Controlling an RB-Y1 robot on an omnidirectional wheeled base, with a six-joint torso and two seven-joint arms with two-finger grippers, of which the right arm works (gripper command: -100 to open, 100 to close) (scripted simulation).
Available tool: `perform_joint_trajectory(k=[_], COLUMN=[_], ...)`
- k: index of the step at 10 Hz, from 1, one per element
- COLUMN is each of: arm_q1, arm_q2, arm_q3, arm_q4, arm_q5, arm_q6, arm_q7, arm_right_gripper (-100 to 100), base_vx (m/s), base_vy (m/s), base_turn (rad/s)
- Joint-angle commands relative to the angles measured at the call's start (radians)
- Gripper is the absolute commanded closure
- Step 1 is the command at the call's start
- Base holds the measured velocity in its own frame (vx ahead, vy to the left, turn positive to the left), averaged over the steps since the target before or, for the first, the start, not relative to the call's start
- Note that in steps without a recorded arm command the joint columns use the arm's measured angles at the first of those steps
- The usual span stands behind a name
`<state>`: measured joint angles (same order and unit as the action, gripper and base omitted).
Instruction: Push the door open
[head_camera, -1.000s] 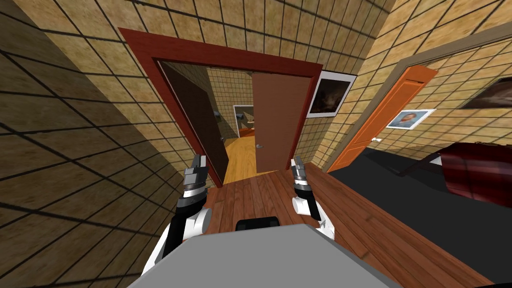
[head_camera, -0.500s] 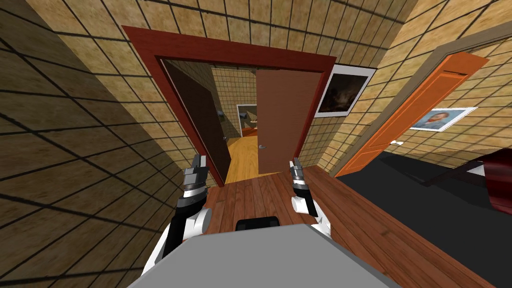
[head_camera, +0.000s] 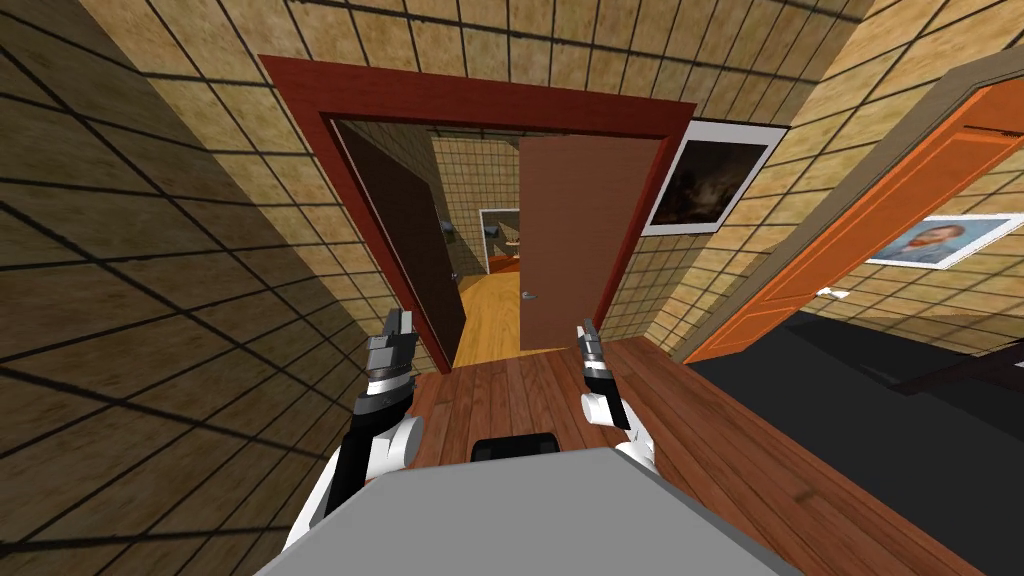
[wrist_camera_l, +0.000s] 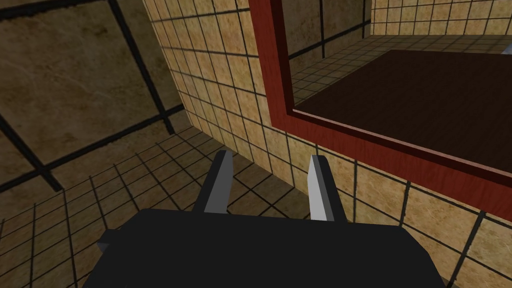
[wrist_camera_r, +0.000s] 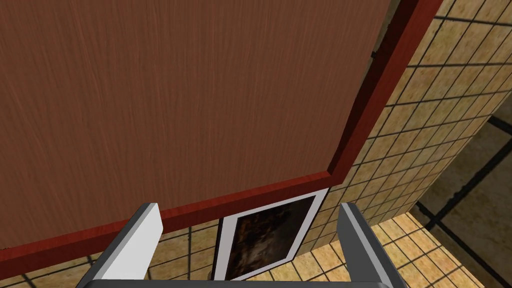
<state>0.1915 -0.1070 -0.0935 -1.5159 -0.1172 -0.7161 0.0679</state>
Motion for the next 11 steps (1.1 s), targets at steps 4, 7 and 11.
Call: perform_joint_trajectory(k=[4,7,11], arm_q1=[-0.044,-0.072,-0.114], arm_q2=[-0.006,-0.011,-0.018], arm_q3=[-0.003,-0.007,-0.011], arm_q4=[0.131,0.208,0.321], arm_q5=[-0.010,-0.016,-0.025], arm_q6=[-0.015,-0.022,-0.034], arm_q7=[-0.010,-0.016,-0.025], arm_right_gripper=[-100,-100,-100], base_vx=[0.087,0.044,0.071], base_vy=[-0.022,-0.013,-0.020], base_turn=[0.119,0.073,0.103])
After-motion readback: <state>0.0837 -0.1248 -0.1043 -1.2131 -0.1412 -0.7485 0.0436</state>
